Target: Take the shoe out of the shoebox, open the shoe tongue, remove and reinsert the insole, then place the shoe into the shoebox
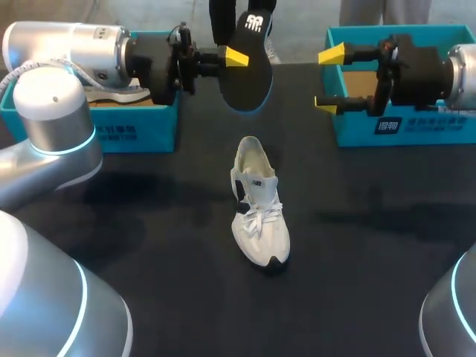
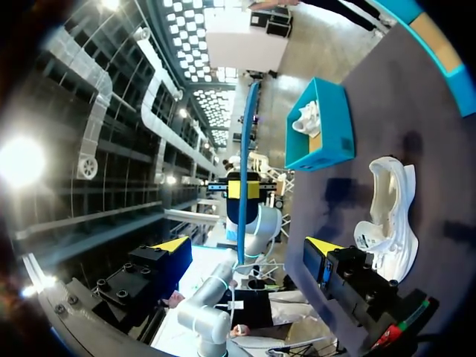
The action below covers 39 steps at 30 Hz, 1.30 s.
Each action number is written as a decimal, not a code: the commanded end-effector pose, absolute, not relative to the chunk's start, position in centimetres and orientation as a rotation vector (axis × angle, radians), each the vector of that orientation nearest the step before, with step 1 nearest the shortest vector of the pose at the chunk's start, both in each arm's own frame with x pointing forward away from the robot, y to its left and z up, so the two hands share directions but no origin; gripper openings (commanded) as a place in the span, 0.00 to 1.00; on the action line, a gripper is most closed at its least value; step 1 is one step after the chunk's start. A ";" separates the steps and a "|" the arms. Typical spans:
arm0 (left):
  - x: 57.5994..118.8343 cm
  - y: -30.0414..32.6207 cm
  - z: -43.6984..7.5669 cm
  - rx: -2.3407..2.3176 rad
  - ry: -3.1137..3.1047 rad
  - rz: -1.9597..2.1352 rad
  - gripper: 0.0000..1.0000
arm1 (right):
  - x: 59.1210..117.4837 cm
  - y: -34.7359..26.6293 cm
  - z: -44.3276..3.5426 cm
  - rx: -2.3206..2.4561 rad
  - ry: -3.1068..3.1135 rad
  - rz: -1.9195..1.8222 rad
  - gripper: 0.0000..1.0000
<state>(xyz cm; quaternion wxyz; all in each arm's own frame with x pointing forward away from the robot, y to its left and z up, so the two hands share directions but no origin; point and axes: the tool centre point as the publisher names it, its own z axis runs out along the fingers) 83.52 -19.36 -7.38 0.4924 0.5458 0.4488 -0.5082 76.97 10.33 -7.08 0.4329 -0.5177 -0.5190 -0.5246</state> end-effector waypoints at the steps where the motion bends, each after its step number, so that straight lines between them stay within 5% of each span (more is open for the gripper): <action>1: 83.4 -20.1 -7.7 1.318 1.091 -1.234 0.00 | 77.7 11.4 -6.9 -1.301 -1.307 -1.280 1.00; 9: 83.3 -21.1 -7.8 1.311 1.089 -1.241 0.00 | 78.5 12.3 -6.6 -1.296 -1.327 -1.252 1.00; 13: 83.4 -21.6 -7.8 1.300 1.090 -1.242 0.00 | 78.8 12.7 -6.6 -1.297 -1.329 -1.242 0.64; 16: 83.4 -22.1 -7.8 1.290 1.089 -1.246 0.00 | 79.0 13.1 -6.6 -1.293 -1.332 -1.232 0.58; 39: 83.5 -25.6 -7.4 1.273 1.075 -1.276 0.00 | 79.2 14.3 -7.0 -1.276 -1.333 -1.206 0.46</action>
